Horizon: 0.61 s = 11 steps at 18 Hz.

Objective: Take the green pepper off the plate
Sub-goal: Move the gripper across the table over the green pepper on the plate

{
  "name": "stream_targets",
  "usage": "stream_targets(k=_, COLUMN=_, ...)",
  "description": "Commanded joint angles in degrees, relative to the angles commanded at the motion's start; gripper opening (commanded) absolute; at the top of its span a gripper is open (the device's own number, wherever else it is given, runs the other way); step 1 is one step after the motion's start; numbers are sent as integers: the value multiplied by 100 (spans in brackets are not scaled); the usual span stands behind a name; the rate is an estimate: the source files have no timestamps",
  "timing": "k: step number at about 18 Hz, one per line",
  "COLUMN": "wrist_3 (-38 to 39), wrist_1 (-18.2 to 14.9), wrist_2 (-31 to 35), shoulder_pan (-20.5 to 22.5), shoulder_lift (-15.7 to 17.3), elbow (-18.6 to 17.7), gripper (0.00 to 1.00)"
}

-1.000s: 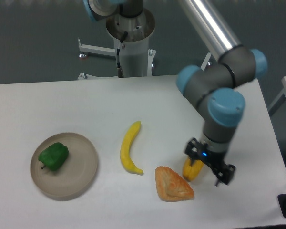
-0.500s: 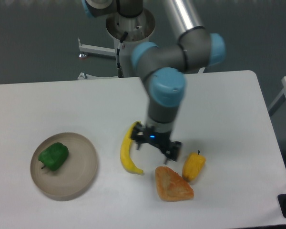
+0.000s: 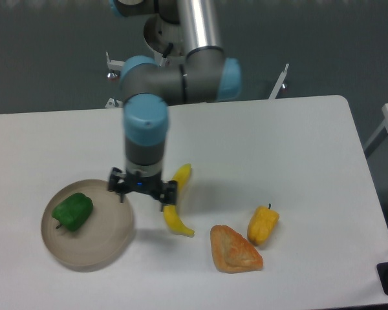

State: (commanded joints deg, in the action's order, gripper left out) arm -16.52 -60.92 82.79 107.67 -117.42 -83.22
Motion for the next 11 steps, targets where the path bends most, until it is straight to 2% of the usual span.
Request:
stream_targets(k=2, wrist_3=-26, wrist_1=133, wrist_2=0, shoulder_pan=-167, shoulder_lift=18, elbow=-97, gripper=100)
stream_targets(k=6, wrist_3=-9, wrist_1=150, wrist_2=0, shoulder_pan=-554, shoulder_lift=9, elbow=-203, gripper=100)
stream_targets(k=11, wrist_3=-18, wrist_1=616, wrist_2=0, shoulder_pan=-748, shoulder_lift=-35, elbow=-379, gripper=100)
